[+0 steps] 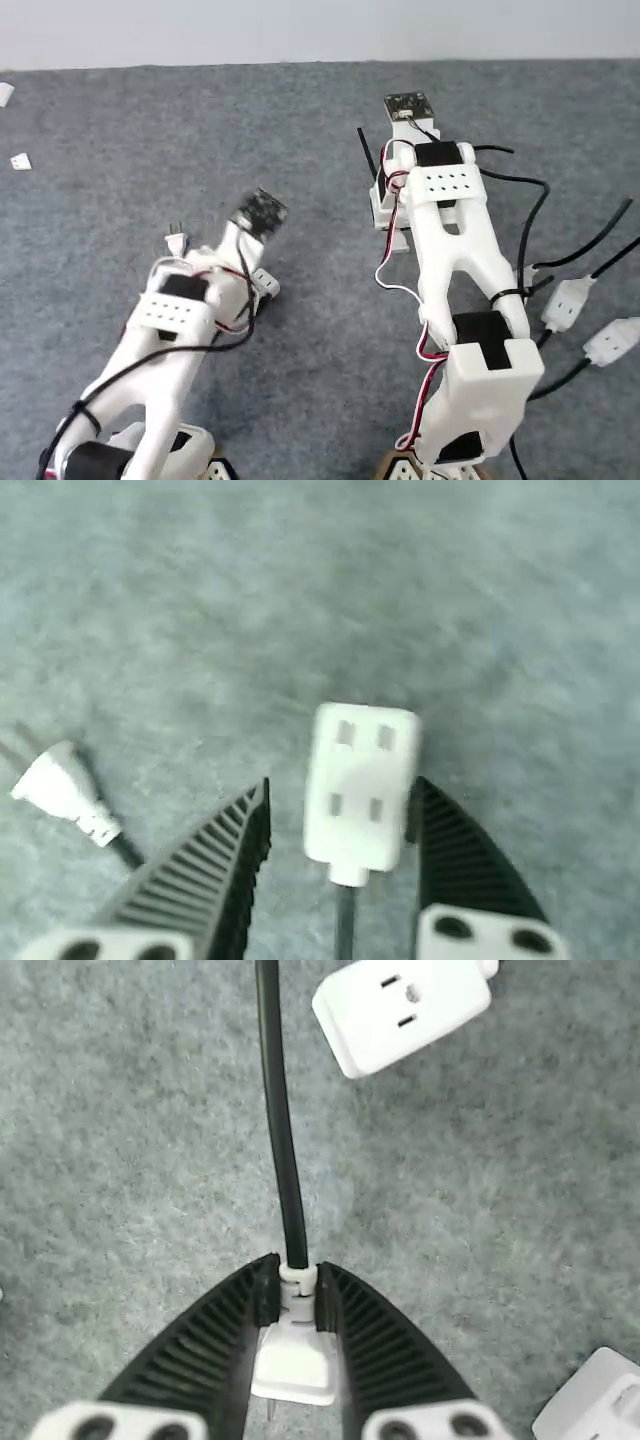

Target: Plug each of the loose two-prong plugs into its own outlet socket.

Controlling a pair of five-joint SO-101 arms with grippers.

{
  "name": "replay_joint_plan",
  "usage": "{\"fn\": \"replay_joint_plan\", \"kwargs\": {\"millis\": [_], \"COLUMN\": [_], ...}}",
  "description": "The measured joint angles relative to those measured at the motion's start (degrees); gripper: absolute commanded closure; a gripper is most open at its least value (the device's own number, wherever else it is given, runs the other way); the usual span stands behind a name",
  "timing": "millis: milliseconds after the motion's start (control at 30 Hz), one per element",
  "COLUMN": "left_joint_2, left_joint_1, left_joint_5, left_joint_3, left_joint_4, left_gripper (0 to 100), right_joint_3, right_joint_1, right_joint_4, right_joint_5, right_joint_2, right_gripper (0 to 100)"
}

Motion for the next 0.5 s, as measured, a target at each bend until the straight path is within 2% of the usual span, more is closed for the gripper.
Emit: {"fn": "replay_joint_plan", "kwargs": {"millis": [167, 500], "left_joint_2": [1.23, 23.03], "left_joint_1": [0.88, -1.14], "left_joint_5": [-0.79, -0.62], "left_joint_3": [-0.35, -17.23], "left_joint_4": [4.04, 9.14], "left_gripper": [78, 78], "right_joint_3": [0.00, 0.18], "right_joint_1": [0.09, 0.09], "right_joint_4": [0.00, 0.00], "right_joint_5": [0.18, 0.35], "right_joint_2": [0.00, 0.00], "right_gripper": [99.0, 99.0]}}
